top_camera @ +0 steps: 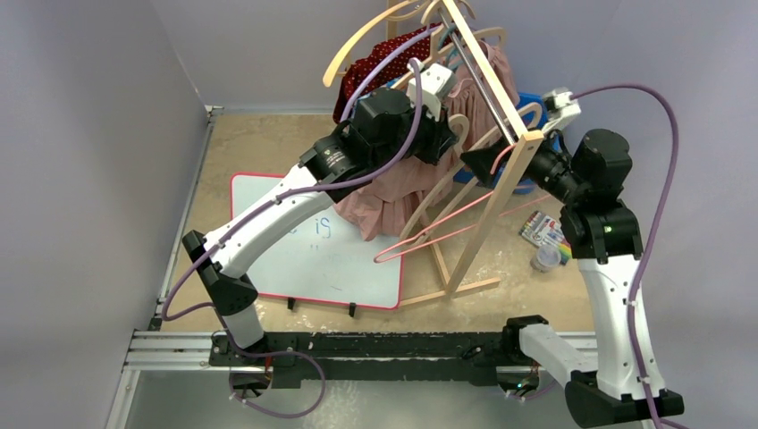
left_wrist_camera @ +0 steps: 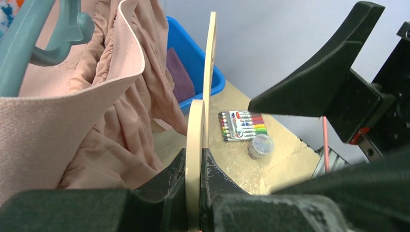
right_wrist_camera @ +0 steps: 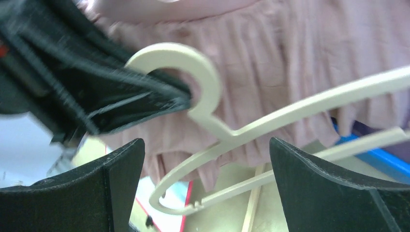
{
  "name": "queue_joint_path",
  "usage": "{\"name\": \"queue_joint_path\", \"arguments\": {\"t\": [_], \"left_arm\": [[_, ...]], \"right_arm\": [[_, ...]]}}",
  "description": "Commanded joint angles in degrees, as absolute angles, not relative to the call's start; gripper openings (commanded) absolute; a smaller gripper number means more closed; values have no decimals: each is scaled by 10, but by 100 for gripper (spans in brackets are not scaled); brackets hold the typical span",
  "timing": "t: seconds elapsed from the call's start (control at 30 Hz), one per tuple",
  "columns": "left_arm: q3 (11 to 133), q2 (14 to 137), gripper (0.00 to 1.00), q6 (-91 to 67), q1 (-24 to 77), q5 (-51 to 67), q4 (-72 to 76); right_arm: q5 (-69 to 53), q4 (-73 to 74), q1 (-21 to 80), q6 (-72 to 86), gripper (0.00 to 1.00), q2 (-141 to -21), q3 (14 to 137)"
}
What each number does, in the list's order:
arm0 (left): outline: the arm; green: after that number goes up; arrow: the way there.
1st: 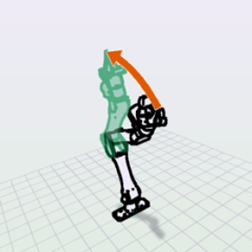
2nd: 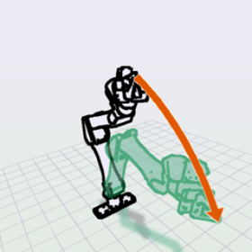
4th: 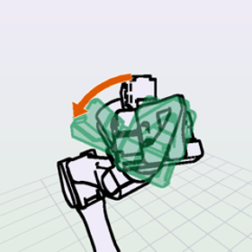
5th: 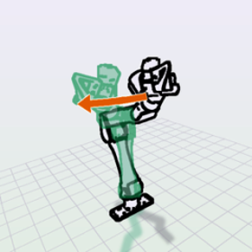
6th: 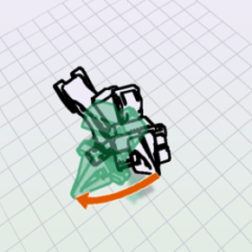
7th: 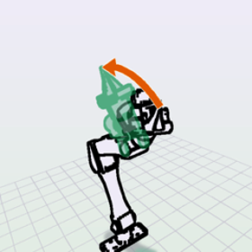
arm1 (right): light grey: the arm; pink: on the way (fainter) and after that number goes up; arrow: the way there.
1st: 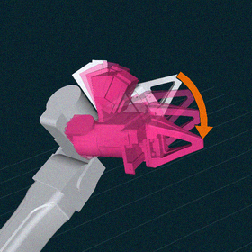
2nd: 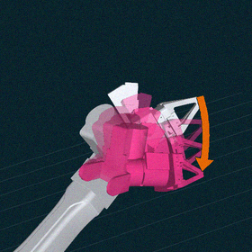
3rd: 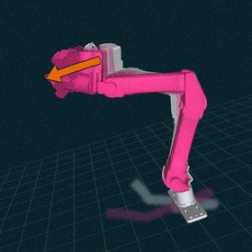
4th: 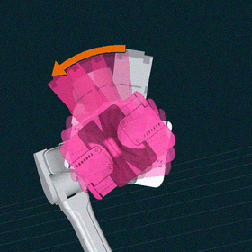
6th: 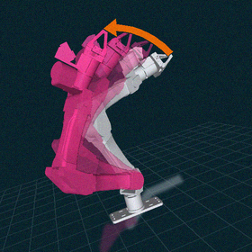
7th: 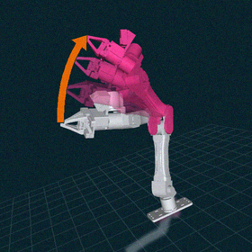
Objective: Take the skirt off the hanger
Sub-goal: Place the hanger at the clothesline.
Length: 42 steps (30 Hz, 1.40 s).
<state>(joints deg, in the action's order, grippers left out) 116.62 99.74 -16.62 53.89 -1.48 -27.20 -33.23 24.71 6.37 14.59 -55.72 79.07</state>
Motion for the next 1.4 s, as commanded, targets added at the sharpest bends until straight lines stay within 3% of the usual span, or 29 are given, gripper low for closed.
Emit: {"name": "queue_joint_path", "arguments": {"t": [0.0,0.13,0.23,0.7,0.8,1.03,1.2,1.37], "left_arm": [[1157,980,0,-153,537,-2,-211],[1149,968,0,-151,537,17,-207],[1140,955,0,-142,537,36,-203],[1117,926,0,-136,537,83,-175],[1117,924,0,-140,537,85,-172],[1117,921,1,-157,537,97,-163],[1117,907,31,-160,537,80,-168],[1108,876,66,-153,537,56,-184]], "right_arm": [[-99,227,62,285,99,-538,813],[24,247,61,339,99,-549,828],[62,232,61,368,93,-551,816],[-5,157,62,479,80,-600,771],[-12,144,62,486,73,-599,756],[-41,61,62,560,44,-570,691],[-72,21,62,608,3,-564,668],[-44,25,62,633,0,-543,662]]}}
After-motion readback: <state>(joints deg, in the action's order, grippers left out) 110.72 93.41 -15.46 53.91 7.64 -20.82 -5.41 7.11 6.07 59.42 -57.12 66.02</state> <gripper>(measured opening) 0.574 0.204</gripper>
